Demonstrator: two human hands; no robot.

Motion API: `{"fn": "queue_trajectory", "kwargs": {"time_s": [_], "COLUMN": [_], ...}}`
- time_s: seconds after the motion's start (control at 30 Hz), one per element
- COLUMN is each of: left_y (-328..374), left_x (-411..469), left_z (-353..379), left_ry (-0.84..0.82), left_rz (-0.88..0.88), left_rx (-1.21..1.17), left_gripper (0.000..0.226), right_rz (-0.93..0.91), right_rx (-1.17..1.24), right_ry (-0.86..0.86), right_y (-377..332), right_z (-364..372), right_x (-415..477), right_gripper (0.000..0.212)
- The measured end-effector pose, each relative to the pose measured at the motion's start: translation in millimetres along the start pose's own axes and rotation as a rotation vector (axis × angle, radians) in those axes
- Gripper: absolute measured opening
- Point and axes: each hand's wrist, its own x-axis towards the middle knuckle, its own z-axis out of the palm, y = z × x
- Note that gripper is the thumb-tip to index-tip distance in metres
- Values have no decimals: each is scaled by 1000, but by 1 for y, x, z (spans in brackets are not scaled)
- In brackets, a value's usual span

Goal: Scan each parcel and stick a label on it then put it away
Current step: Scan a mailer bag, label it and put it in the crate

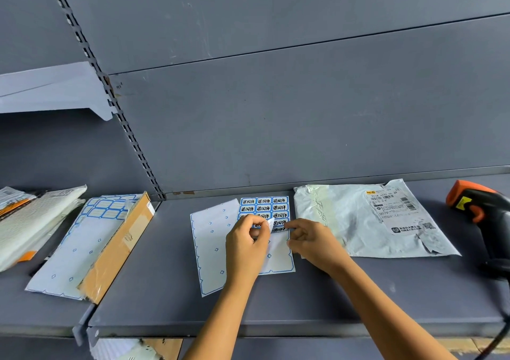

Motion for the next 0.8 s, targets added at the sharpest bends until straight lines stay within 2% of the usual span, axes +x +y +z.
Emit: {"fn": "queue_trajectory", "kwargs": {"time_s": [0.27,0.4,0.47,0.53,0.67,0.73,0.8], "left_y": [3,2,1,2,13,28,39], "left_x": [0,0,0,-1,-1,-1,-4], "left_z": [1,1,2,1,6,11,19], "left_ry": [-1,36,40,64,214,283,316], "left_rz": [16,39,61,192,694,819,875], "left_rx": [19,46,50,127,423,501,540], "left_gripper": [21,24,17,14,20,14,13], "right_rz": [14,-44,-72,-50,168,241,283], "right_rx": [-18,-42,-59,-6,423,638,701], "right_ry": [10,119,149,152,161,119,107], "right_y": [0,-1,-6,-14,-34,-38,-35], "right_z": [1,6,7,7,-14,-28,-41], "right_x": [0,-3,-8,-11,-16,-20,-25], "right_gripper": [33,29,20,10,30,28,22]}}
